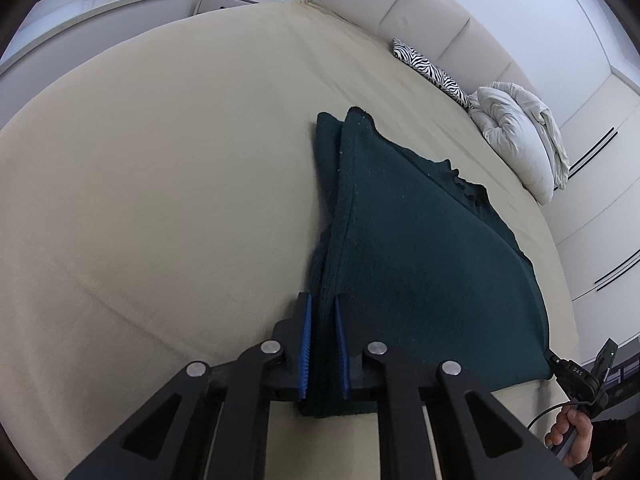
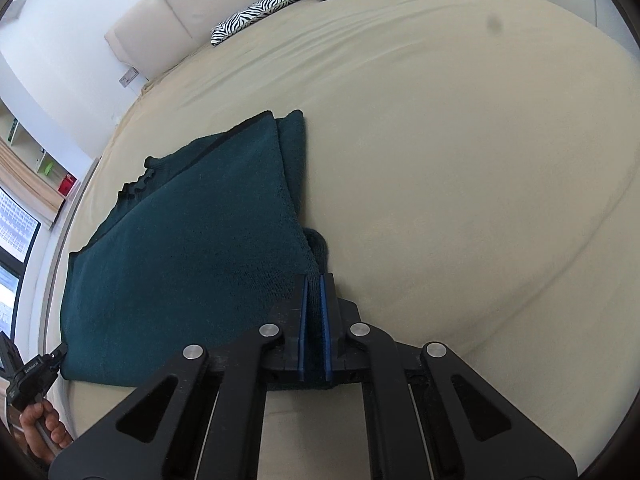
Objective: Fold small clothes
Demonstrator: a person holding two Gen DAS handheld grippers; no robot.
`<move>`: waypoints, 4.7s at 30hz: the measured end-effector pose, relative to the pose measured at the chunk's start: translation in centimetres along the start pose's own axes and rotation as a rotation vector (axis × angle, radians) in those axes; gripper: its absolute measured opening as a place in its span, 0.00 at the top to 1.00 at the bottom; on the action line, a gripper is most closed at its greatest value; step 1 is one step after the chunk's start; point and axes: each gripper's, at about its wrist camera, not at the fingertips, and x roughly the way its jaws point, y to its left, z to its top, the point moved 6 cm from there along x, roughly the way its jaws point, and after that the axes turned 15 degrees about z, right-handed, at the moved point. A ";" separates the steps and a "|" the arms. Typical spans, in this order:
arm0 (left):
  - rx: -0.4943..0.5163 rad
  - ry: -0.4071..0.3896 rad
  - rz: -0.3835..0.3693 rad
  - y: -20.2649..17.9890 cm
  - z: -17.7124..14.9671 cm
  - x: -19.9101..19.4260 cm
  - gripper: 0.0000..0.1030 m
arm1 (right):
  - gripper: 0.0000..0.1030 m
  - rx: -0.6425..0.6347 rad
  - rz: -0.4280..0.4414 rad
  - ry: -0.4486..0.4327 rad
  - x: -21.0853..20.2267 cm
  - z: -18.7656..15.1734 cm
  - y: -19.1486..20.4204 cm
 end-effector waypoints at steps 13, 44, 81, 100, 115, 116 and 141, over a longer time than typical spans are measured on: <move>0.032 -0.017 0.018 0.3 -0.5 -0.7 0.89 | 0.92 -0.045 0.011 0.039 1.0 0.4 0.2; 0.285 -0.237 0.108 -11.5 8.0 -2.3 0.72 | 0.46 -0.081 0.425 0.071 7.1 5.0 13.5; 0.265 -0.086 -0.011 -9.6 -2.0 -0.1 0.75 | 0.76 0.254 0.678 0.178 15.9 -3.0 13.1; -0.103 -0.016 -0.112 0.4 1.9 -2.6 0.40 | 0.36 -0.041 0.494 -0.051 9.0 4.8 18.2; -0.180 0.241 -0.276 -3.3 1.5 2.4 0.38 | 0.37 0.050 0.708 0.230 22.7 1.5 27.6; -0.192 0.245 -0.280 -3.2 1.4 2.2 0.38 | 0.37 0.062 0.709 0.242 22.5 1.2 27.4; -0.270 0.288 -0.382 -3.7 2.3 0.0 0.87 | 0.40 0.143 0.793 0.436 25.5 -3.1 27.7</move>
